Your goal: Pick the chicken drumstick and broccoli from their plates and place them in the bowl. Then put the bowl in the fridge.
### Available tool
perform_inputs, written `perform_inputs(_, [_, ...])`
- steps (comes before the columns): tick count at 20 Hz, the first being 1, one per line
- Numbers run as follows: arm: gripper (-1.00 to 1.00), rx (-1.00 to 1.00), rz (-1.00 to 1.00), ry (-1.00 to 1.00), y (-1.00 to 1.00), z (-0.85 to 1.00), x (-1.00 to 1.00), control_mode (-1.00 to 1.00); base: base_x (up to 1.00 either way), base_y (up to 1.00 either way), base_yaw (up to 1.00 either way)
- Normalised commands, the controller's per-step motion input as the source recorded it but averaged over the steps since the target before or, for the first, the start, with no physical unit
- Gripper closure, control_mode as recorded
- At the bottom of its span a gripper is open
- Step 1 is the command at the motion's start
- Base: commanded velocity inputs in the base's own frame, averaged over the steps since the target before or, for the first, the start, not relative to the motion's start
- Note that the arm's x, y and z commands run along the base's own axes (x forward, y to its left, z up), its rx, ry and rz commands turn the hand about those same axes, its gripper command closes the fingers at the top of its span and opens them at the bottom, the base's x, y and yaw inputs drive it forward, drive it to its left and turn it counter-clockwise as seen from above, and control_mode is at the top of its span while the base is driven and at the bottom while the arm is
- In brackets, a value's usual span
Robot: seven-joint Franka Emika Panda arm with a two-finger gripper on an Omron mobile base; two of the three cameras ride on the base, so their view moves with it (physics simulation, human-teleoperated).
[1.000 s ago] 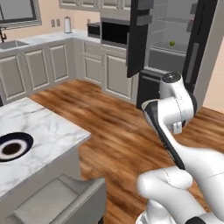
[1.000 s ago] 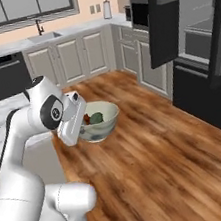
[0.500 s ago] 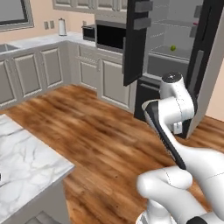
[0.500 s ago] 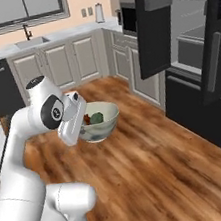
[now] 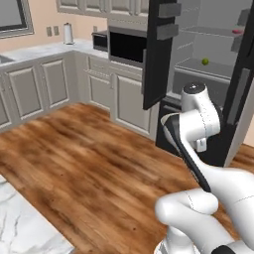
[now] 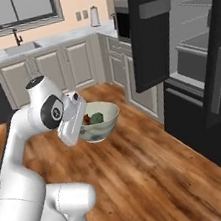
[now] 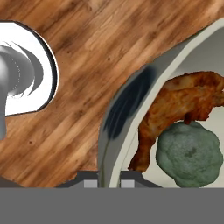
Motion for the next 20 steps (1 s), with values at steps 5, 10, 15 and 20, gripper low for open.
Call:
perform_inputs(5, [1.00, 0.00, 0.00, 0.00, 0.00, 0.00, 0.00, 1.00, 0.94, -0.08, 0.00])
perform_inputs(10, [1.00, 0.00, 0.00, 0.00, 0.00, 0.00, 0.00, 1.00, 0.91, -0.05, -0.03])
perform_inputs(15, [1.00, 0.00, 0.00, 0.00, 0.00, 0.00, 0.00, 1.00, 0.70, 0.00, -0.27])
perform_inputs(20, [1.00, 0.00, 0.00, 0.00, 0.00, 0.00, 0.00, 1.00, 0.58, 0.00, -0.42])
